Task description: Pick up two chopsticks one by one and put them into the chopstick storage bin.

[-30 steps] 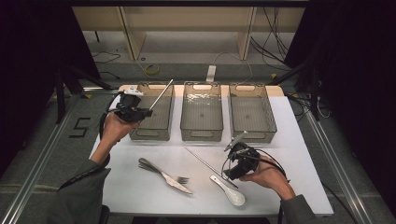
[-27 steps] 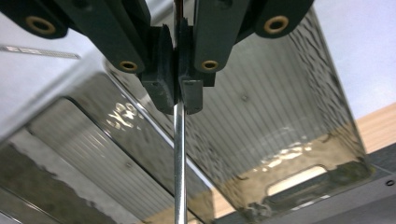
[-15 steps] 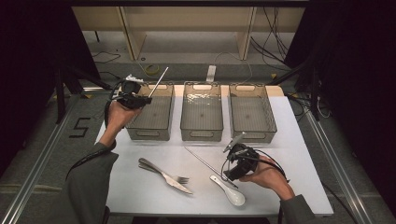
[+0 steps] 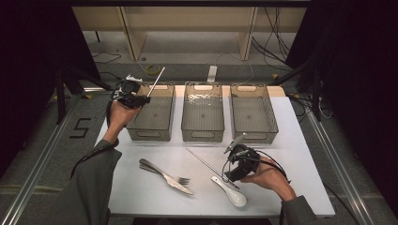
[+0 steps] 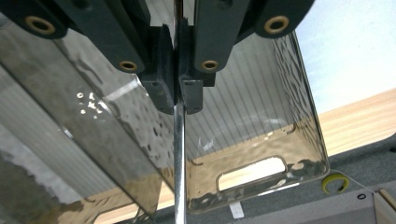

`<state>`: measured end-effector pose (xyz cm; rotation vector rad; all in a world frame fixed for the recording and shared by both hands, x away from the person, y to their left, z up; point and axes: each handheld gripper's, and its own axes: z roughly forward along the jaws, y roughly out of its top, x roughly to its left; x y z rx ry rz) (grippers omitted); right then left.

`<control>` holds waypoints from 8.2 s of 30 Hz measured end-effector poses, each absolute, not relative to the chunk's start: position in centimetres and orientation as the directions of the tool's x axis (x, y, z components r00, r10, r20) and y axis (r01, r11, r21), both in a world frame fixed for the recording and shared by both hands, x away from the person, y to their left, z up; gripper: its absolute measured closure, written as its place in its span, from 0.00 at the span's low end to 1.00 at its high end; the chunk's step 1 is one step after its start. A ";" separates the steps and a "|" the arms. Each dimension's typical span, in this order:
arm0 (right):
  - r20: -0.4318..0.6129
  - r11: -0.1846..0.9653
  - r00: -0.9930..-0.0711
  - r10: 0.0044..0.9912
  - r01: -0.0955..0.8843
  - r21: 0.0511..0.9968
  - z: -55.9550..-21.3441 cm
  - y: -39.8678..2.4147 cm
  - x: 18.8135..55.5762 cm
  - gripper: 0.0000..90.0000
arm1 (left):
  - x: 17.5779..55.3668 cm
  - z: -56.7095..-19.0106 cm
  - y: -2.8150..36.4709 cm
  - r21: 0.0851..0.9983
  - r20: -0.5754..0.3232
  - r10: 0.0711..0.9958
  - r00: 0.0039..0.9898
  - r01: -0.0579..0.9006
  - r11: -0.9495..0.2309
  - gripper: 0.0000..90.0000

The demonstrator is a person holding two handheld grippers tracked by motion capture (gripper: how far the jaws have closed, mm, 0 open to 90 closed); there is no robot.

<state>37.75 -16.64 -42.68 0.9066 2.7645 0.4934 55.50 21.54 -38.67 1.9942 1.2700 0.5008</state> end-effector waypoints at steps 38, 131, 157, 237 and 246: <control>-0.056 0.758 -0.800 0.597 0.540 0.366 -42.5 -16.9 37.9 0.33 | 50.2 -39.2 19.9 0.752 -0.182 0.861 0.475 0.631 -0.189 0.32; -0.047 0.850 -0.868 0.494 0.470 0.236 -43.3 -15.1 38.7 0.95 | 35.9 -41.7 15.8 0.849 -0.139 0.689 0.712 0.443 -0.287 0.18; -0.104 0.885 -0.909 0.404 0.360 0.294 -39.8 -14.0 36.7 0.95 | 37.3 -41.5 9.4 0.710 0.044 0.468 0.883 0.302 -0.636 0.22; -0.049 0.727 -0.841 0.539 0.435 0.531 -37.8 -16.7 36.2 0.37 | 40.0 -39.9 11.0 0.611 0.135 0.466 0.874 0.297 -0.734 0.95; -0.008 0.713 -0.822 0.569 0.489 0.503 -40.0 -16.7 36.4 0.36 | 41.1 -39.0 13.3 0.655 0.113 0.564 0.818 0.365 -0.662 0.95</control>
